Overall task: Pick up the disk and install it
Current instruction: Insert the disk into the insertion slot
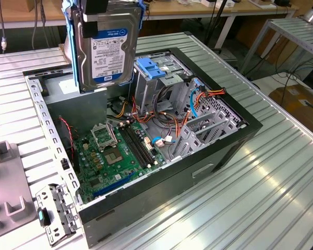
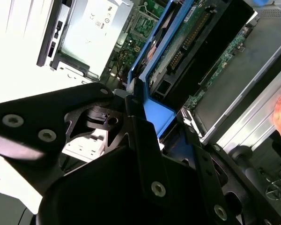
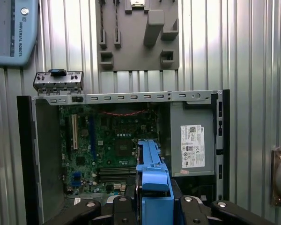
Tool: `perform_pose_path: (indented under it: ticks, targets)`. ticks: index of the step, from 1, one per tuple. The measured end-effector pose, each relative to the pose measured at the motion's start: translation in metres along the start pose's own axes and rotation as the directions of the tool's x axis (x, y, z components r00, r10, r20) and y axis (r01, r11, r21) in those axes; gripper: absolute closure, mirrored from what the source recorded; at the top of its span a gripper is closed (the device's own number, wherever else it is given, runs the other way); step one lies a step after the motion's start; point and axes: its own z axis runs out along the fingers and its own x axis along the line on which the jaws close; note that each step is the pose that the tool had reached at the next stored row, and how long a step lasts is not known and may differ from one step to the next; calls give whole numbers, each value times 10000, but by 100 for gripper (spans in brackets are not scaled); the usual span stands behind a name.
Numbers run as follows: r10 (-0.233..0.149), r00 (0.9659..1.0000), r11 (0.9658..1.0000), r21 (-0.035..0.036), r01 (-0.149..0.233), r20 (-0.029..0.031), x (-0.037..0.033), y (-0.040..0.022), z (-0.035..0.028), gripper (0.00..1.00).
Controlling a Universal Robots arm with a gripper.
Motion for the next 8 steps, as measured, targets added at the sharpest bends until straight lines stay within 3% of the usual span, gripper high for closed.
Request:
perform_pose_path:
  ticks: [5,8]
  targets:
    - [0,10000,10000,0,0,0,6,-103,4,63]
    - [0,10000,10000,0,0,-1,11,-131,5,63]
